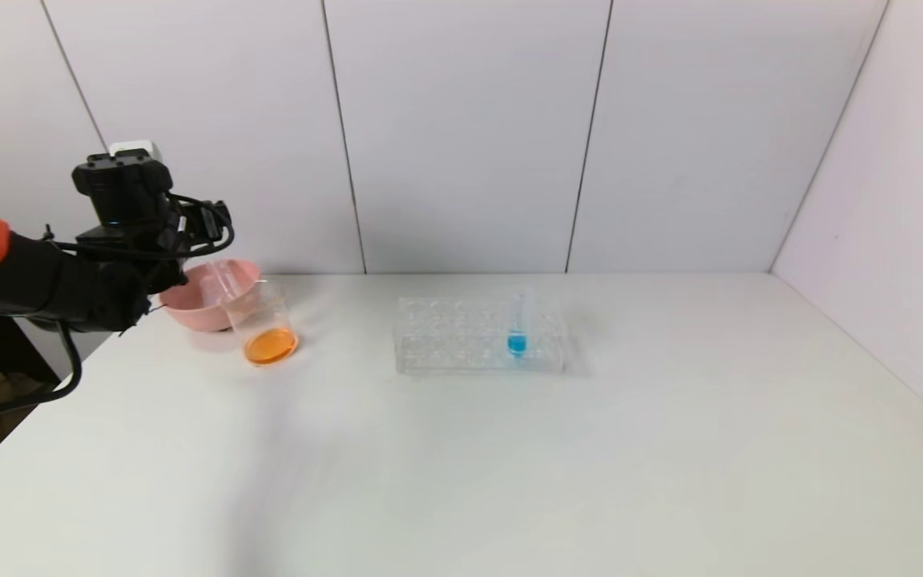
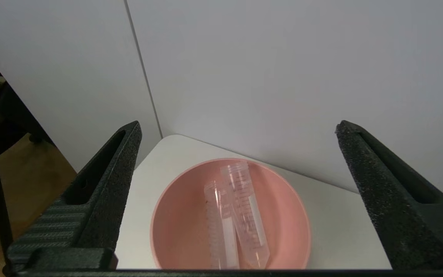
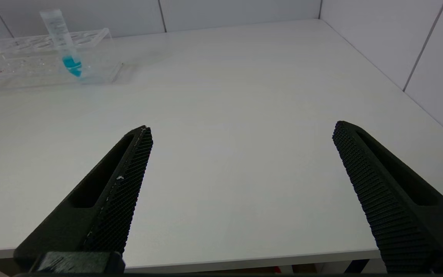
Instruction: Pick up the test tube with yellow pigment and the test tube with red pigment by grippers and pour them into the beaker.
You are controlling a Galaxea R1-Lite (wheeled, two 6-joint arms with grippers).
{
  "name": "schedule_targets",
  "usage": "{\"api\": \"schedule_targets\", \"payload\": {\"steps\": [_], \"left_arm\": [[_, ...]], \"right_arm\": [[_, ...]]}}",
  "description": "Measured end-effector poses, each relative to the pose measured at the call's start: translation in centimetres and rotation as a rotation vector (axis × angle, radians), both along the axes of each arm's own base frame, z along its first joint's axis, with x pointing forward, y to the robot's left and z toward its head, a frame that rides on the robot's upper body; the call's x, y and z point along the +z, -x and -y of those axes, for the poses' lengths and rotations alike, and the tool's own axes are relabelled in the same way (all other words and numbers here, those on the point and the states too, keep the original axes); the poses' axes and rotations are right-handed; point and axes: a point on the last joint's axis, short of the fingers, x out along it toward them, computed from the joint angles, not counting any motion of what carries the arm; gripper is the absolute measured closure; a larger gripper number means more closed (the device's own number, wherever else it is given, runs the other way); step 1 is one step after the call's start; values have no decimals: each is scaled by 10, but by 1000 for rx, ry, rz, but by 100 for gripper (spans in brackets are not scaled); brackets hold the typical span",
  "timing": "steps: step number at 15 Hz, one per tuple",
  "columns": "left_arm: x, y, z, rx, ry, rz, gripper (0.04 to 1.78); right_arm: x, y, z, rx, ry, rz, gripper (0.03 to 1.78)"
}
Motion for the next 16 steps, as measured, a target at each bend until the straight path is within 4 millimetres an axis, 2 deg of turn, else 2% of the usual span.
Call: {"api": "schedule_targets", "payload": {"steps": [3,7,11,14,16], "left_arm": [[27,62,5,-168,-20,12,6],[68,166,12,-354,-128,101,6],[100,274,17,-427,-217,212,6],[97,359,22,-493,-250,255,6],[80,408,24,-532,-257,259,6]], "right_arm": [[0,0,0,0,0,0,10],[0,0,0,0,0,0,10],[0,0,0,0,0,0,10],[0,0,0,0,0,0,10],[0,0,0,0,0,0,10]]}}
